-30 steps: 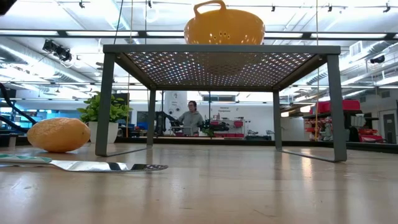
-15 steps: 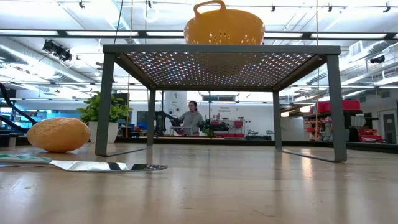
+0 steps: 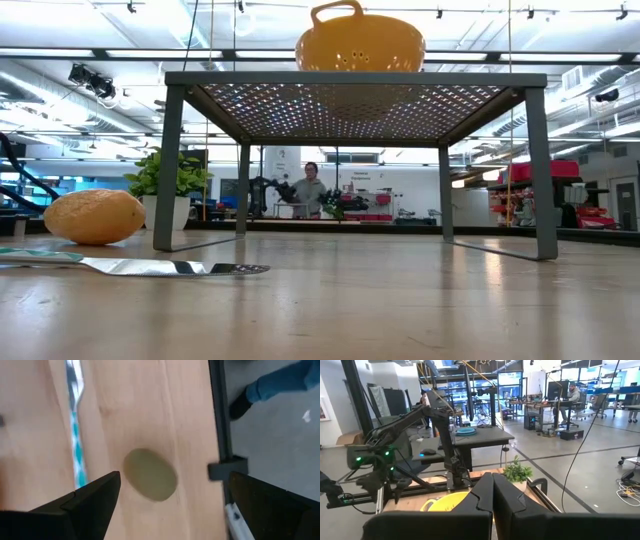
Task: Pick & Place Fruit
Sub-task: Put the kiwi into the strainer bowl on the shelf
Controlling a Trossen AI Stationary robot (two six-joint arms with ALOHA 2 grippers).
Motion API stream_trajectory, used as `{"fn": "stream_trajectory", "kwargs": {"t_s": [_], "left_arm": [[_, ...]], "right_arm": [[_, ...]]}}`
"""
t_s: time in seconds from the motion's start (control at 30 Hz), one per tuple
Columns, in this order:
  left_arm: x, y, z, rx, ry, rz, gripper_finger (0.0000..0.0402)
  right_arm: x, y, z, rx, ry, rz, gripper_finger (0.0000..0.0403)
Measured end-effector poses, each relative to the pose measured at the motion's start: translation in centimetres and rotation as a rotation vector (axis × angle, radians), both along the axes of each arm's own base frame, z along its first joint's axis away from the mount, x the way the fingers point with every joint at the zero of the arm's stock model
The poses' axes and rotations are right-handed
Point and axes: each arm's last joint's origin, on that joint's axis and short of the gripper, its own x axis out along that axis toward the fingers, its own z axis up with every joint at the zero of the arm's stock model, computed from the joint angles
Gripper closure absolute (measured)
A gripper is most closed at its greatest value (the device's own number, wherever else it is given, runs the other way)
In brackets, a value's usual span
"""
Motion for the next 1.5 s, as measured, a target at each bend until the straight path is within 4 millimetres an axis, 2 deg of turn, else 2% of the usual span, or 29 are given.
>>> {"fn": "stream_trajectory", "kwargs": {"t_s": [0.17, 0.43, 0.7, 1.0, 1.2, 1.5], "left_arm": [[0.7, -0.8, -0.5, -0.020, 0.016, 0.103, 0.0022], [0.6, -0.6, -0.5, -0.037, 0.045, 0.320, 0.0022], [0.8, -0.7, -2.0, -0.041, 0.109, 0.459, 0.0022], [0.4, -0.3, -3.6, -0.013, 0.159, 0.433, 0.0022], [0.2, -0.2, -5.2, -0.052, 0.176, 0.467, 0.0022], [-0.5, 0.7, -7.2, -0.007, 0.205, 0.530, 0.0022]], "right_arm": [[0.0, 0.0, 0.0, 0.000, 0.000, 0.001, 0.0400], [0.0, 0.0, 0.0, 0.000, 0.000, 0.001, 0.0400], [0.0, 0.0, 0.0, 0.000, 0.000, 0.001, 0.0400], [0.0, 0.0, -0.1, -0.001, 0.014, 0.001, 0.0400], [0.0, 0.0, -0.2, -0.001, 0.023, 0.001, 0.0400], [0.0, 0.0, -0.2, -0.001, 0.024, 0.001, 0.0400]]}}
